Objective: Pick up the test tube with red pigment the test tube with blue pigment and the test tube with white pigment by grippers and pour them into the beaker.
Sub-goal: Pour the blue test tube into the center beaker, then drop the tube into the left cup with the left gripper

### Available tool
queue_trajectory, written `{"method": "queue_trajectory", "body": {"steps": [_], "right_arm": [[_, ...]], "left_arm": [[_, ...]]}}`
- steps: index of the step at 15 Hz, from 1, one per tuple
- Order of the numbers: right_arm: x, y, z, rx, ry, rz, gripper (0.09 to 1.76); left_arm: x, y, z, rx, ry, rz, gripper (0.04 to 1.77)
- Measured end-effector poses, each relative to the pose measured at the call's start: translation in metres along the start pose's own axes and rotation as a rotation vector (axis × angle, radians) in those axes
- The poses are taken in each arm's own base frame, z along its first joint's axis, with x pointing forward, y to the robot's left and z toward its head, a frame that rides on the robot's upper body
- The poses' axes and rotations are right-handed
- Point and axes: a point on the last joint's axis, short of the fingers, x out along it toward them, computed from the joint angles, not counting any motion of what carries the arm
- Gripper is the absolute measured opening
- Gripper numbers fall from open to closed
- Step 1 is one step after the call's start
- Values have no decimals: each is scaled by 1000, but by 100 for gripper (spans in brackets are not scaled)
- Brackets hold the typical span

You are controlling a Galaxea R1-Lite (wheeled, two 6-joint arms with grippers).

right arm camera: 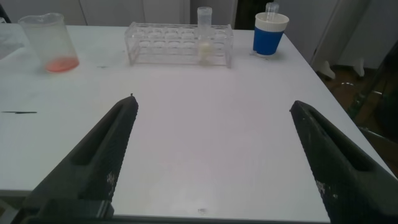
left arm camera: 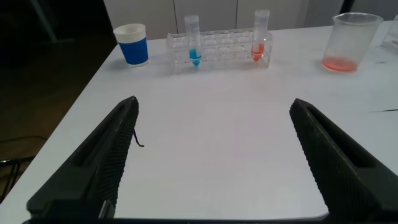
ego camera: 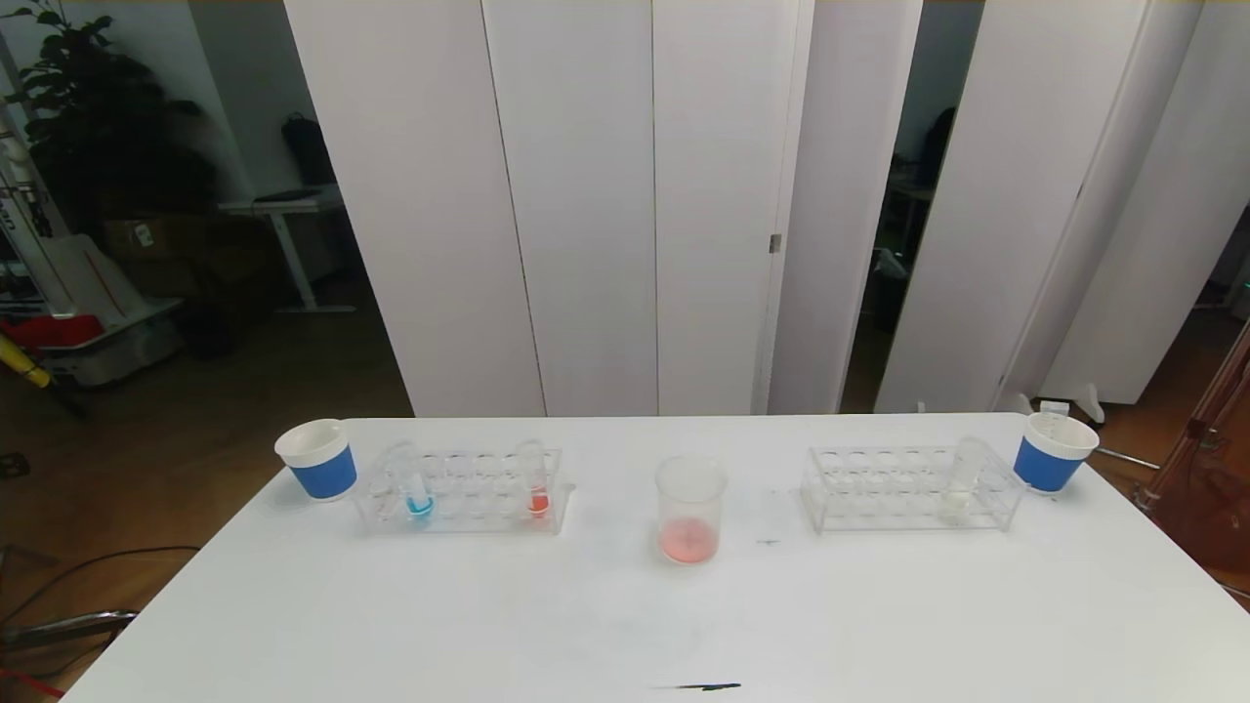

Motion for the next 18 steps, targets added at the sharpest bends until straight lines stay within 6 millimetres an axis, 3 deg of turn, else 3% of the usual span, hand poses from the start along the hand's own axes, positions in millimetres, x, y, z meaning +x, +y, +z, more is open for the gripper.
{"method": "queue_trajectory", "body": {"steps": [5, 18], "right_arm": [[2, 0, 5, -1, -85, 4, 175], [3, 0, 0, -1, -70, 4, 175]], "left_arm": [[0, 0, 0, 0, 0, 0, 174], [0, 0, 6, 2, -56, 3, 174]]}}
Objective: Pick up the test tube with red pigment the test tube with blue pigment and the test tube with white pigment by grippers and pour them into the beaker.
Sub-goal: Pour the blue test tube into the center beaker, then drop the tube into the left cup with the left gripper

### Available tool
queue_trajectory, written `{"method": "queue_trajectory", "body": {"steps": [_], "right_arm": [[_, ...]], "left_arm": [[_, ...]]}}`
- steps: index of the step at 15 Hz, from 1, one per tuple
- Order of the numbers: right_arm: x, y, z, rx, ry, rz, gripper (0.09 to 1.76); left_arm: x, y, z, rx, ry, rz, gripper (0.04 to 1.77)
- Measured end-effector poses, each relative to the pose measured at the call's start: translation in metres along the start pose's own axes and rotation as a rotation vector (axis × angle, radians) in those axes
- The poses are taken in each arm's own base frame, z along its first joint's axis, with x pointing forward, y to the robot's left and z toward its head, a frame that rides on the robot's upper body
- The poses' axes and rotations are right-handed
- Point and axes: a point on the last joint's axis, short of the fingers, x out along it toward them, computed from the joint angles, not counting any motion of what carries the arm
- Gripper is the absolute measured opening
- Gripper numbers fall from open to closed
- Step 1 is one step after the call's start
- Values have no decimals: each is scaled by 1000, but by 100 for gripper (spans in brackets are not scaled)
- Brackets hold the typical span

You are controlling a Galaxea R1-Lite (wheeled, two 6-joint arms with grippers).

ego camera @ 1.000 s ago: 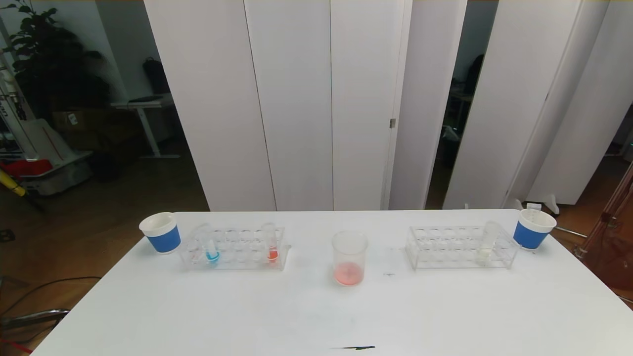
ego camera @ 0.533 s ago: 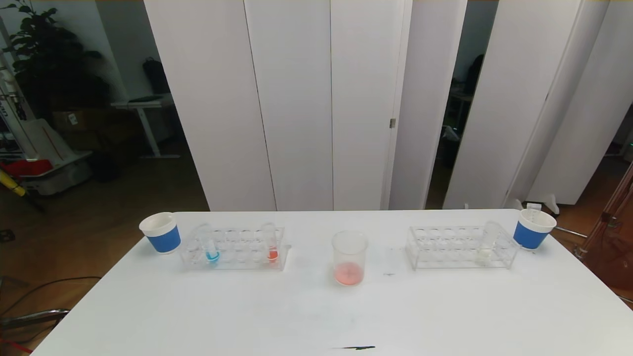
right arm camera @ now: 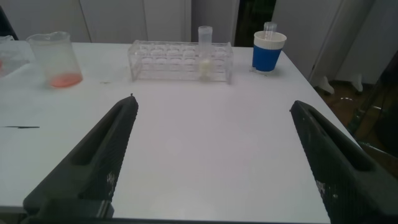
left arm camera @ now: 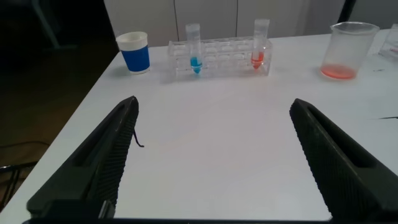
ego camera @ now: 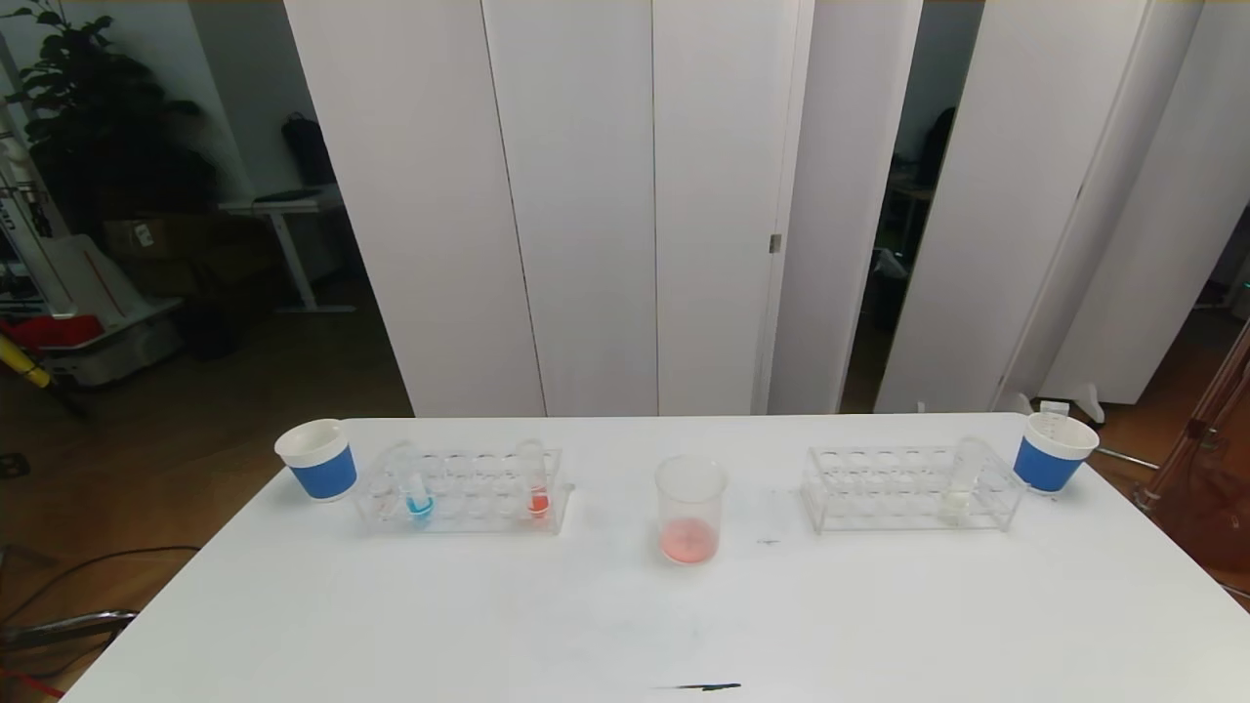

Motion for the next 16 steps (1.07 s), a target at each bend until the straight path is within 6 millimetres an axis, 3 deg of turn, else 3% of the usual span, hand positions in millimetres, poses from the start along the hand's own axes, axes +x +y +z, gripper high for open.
{"method": "queue_trajectory", "body": {"steps": [3, 6, 13, 16], "right_arm": [[0, 0, 0, 0, 0, 0, 175], [0, 0, 0, 0, 0, 0, 175], [0, 0, 0, 0, 0, 0, 175], [0, 0, 0, 0, 0, 0, 175]], "left_arm": [[-2, 0, 18, 18, -180, -32, 174], [-7, -1, 34, 53, -253, -108, 174], [-32, -1, 86, 105, -220, -183, 174], [-28, 1, 112, 103, -210, -148, 174]]}}
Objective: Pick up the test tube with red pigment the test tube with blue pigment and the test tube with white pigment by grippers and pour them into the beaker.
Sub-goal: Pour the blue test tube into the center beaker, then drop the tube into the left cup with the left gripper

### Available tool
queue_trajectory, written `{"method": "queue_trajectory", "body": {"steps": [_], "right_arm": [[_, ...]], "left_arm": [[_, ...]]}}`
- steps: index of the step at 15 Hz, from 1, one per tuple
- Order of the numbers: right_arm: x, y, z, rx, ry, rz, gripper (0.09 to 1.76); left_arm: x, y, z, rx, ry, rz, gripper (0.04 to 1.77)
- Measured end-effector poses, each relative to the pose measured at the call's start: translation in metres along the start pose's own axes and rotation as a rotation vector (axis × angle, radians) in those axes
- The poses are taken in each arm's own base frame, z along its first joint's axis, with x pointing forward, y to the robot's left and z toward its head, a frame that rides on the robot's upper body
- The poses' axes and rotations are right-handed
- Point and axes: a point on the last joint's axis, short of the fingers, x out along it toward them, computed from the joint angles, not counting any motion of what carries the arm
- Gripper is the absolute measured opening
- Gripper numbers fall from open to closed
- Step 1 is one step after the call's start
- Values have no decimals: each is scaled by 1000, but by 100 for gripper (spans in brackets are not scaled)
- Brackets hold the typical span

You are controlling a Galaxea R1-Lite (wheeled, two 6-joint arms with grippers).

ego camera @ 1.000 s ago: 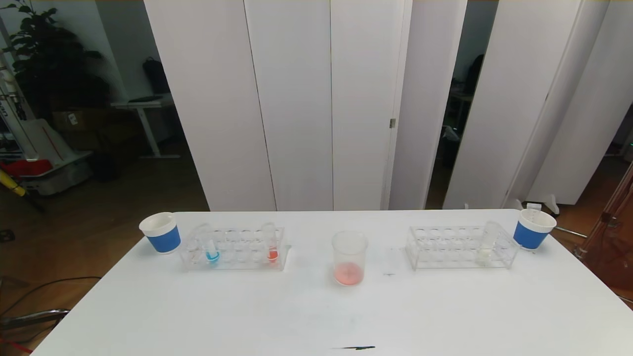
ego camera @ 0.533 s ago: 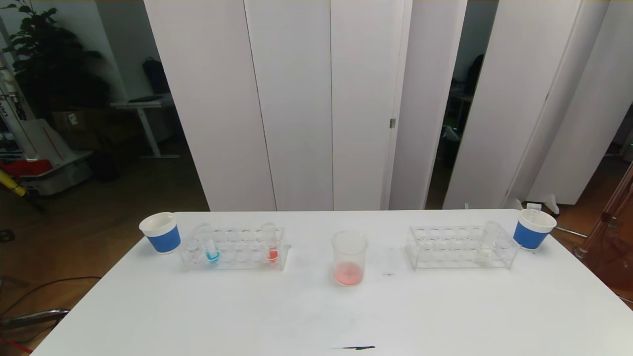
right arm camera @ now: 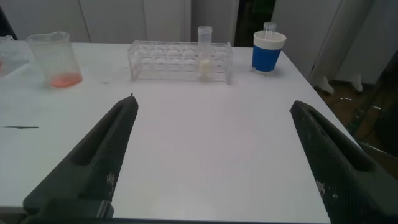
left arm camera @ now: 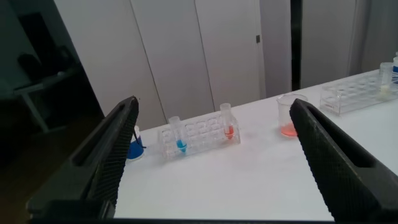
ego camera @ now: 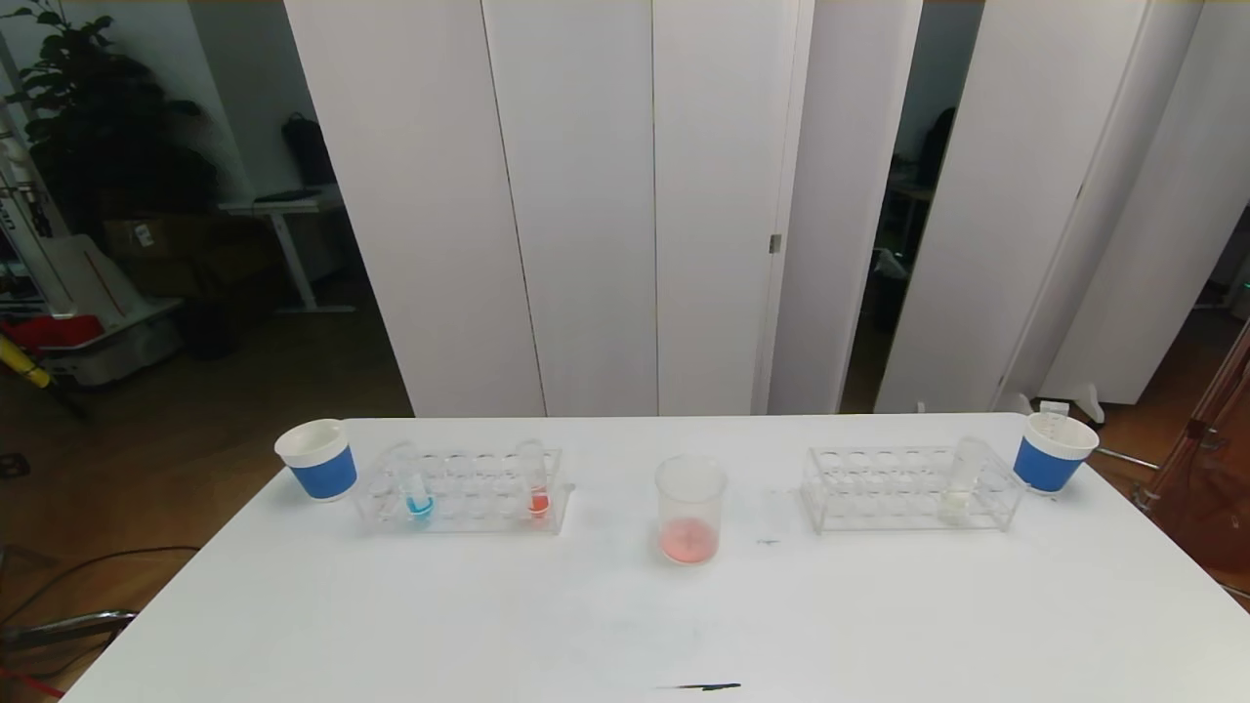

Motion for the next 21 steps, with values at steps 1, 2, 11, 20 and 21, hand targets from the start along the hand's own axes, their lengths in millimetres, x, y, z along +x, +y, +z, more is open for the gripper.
{"method": "queue_trajectory", "body": {"steps": [1, 2, 11, 20, 21], "right_arm": [[0, 0, 0, 0, 0, 0, 175], [0, 0, 0, 0, 0, 0, 175], [0, 0, 0, 0, 0, 0, 175], [0, 0, 0, 0, 0, 0, 175], [0, 0, 0, 0, 0, 0, 175]], "left_arm": [[5, 3, 9, 0, 8, 23, 174], [11, 5, 16, 0, 27, 49, 174], [121, 32, 32, -20, 363, 173, 174], [263, 44, -51, -125, 437, 162, 174], [268, 40, -65, -133, 442, 152, 174]]}}
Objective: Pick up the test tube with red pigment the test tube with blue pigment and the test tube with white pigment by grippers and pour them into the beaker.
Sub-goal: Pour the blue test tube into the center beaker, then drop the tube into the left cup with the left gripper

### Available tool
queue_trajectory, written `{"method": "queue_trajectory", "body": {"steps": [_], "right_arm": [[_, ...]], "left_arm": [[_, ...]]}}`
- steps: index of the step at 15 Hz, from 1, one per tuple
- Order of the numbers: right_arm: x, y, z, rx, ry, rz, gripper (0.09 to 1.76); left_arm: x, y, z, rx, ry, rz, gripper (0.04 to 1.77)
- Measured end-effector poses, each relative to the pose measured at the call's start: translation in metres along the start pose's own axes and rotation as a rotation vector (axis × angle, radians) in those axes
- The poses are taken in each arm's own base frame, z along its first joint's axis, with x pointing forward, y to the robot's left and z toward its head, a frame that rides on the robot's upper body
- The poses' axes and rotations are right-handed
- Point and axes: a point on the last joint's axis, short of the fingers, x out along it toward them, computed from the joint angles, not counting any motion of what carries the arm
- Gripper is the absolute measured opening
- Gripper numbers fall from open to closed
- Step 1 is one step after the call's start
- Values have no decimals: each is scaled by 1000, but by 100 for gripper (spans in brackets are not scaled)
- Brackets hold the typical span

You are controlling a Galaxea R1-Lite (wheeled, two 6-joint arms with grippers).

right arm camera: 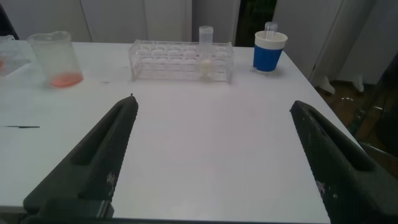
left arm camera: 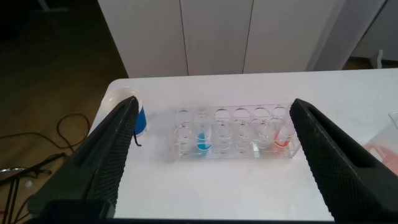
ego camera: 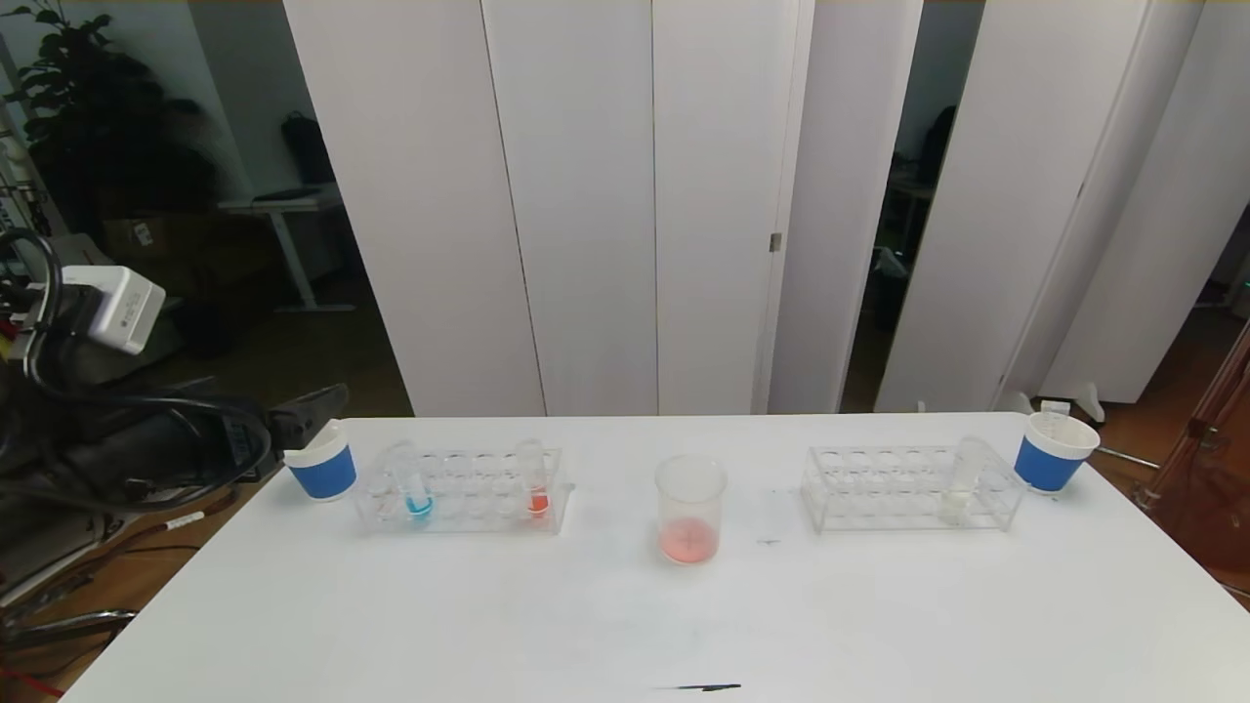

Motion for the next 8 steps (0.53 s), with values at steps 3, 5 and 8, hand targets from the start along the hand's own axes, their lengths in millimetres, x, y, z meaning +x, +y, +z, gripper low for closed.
{"method": "queue_trajectory", "body": {"steps": [3, 5, 8], "right_arm": [[0, 0, 0, 0, 0, 0, 175], [0, 0, 0, 0, 0, 0, 175], [0, 0, 0, 0, 0, 0, 175]], "left_arm": [[22, -8, -37, -40, 71, -22, 174], [31, -10, -55, -57, 78, -23, 174], [44, -10, -77, -66, 100, -16, 174]]}}
